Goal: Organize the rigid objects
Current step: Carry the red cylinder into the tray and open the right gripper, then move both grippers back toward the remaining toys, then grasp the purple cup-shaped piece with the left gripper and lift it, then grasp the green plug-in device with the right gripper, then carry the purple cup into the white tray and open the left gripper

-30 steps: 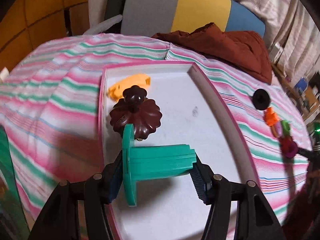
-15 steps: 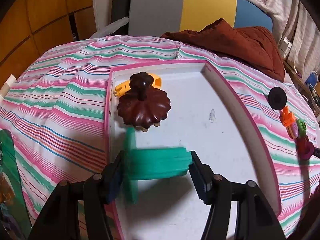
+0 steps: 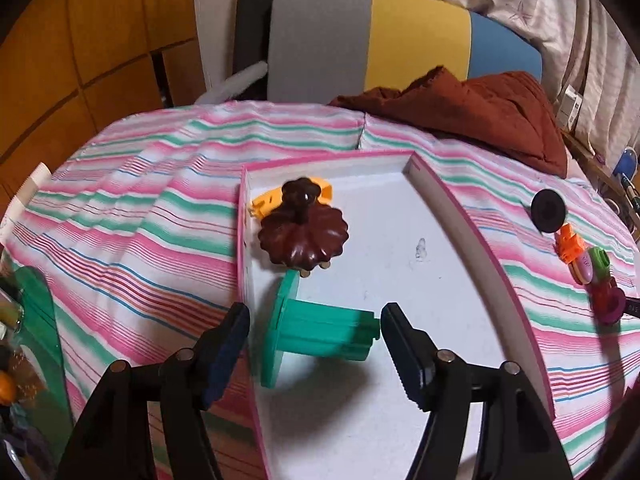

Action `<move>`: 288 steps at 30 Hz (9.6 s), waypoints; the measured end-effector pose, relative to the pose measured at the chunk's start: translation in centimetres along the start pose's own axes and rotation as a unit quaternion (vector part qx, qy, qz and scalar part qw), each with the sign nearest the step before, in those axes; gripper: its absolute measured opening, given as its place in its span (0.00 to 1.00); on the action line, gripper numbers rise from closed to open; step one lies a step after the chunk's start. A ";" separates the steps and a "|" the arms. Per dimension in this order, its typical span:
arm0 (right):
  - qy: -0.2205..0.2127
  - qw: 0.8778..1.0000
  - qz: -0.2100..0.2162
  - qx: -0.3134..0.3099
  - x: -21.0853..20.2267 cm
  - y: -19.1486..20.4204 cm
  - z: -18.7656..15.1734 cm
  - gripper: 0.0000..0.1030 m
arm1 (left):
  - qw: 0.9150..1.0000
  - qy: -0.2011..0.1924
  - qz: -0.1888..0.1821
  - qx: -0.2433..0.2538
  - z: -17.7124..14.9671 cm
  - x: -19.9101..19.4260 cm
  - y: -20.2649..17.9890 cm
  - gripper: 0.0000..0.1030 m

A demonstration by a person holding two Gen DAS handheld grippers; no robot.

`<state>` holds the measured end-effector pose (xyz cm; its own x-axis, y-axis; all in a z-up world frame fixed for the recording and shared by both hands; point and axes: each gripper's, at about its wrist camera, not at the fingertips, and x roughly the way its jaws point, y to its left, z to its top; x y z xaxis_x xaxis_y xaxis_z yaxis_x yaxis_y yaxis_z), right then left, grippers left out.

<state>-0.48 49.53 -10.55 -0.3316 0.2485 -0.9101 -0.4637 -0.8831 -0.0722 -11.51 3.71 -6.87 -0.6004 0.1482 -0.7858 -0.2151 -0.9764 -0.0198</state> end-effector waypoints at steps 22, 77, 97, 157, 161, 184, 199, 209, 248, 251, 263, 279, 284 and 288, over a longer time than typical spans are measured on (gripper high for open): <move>-0.004 1.000 -0.005 -0.005 0.0 0.4 0.0 0.25 | 0.999 -0.033 0.001 -0.039 -3.8 -5.0 1.8 0.68; -0.029 0.911 0.300 -0.280 -13.3 30.2 -8.4 0.25 | 0.995 -0.003 -0.008 -0.097 -8.3 -6.7 6.1 0.68; 0.002 0.913 0.276 -0.302 -8.3 41.3 -8.2 0.33 | 0.995 -0.001 0.011 -0.101 -9.1 -7.0 7.4 0.68; -0.134 0.984 0.047 0.111 -7.7 -2.5 -0.3 0.50 | 0.978 -0.010 -0.192 0.076 -3.6 -9.6 -9.8 0.68; -0.104 0.975 0.046 0.192 -5.6 -6.1 -1.0 0.50 | 0.968 0.030 -0.229 0.100 -3.4 -7.6 -14.4 0.66; -0.111 0.950 0.131 0.260 -5.8 -7.8 -1.5 0.52 | 0.933 0.171 -0.311 0.059 -3.2 2.7 -32.6 0.55; -0.105 0.950 0.141 0.258 -5.5 -7.7 -1.3 0.52 | 0.949 0.131 -0.278 0.061 -2.3 5.2 -34.6 0.32; -0.089 0.958 0.128 0.240 -5.0 -7.1 -1.2 0.52 | 0.947 0.092 -0.271 0.148 -4.8 2.5 -28.4 0.32; 0.008 0.998 0.037 0.043 2.1 -2.0 2.7 0.50 | 0.941 0.031 -0.292 0.168 -7.2 1.6 -25.1 0.31; 0.009 0.997 0.050 0.058 2.2 -2.5 2.6 0.51 | 0.942 0.028 -0.286 0.172 -7.5 1.6 -25.4 0.31; 0.006 0.998 0.042 0.049 2.3 -1.8 3.0 0.51 | 0.945 0.010 -0.262 0.196 -8.2 1.0 -26.1 0.31; -0.007 0.999 0.033 0.027 2.7 -1.8 3.4 0.51 | 0.950 0.009 -0.247 0.191 -7.7 -0.4 -25.4 0.31; -0.015 1.000 0.022 0.010 2.8 -1.5 3.4 0.50 | 0.952 -0.001 -0.246 0.185 -7.4 -2.1 -24.7 0.31; -0.018 1.000 0.023 0.006 2.9 -1.8 3.2 0.50 | 0.954 -0.017 -0.242 0.178 -6.9 -4.0 -23.9 0.31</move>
<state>-3.19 53.08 -11.74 -0.3824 0.2228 -0.8967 -0.4571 -0.8890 -0.0260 1.37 25.36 -7.57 -0.3878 0.5789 -0.7173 -0.7179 -0.6778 -0.1589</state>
